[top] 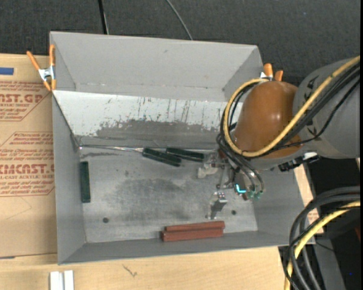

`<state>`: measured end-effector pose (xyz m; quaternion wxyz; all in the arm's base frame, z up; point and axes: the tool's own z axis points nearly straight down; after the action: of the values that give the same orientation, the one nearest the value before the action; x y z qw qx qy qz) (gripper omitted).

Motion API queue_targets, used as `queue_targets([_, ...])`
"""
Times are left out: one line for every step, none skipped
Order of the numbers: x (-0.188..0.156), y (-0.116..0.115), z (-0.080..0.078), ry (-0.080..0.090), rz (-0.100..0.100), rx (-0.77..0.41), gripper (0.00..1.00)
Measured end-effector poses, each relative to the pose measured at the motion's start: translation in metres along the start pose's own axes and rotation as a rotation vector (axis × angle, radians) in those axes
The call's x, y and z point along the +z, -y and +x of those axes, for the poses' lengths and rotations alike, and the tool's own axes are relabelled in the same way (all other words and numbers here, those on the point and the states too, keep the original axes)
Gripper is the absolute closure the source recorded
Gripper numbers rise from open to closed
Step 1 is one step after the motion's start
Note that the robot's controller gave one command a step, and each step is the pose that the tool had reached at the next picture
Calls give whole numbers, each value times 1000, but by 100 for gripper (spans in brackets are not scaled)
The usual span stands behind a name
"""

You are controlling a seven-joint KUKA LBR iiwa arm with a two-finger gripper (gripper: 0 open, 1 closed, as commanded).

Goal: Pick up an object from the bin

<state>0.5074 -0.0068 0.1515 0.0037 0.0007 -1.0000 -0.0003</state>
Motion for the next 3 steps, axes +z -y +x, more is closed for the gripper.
queue_targets([-4,0,-2,7,0,0,0])
queue_targets([59,11,15,30,1,-96,0])
queue_targets([55,5,16,38,3,-159,0])
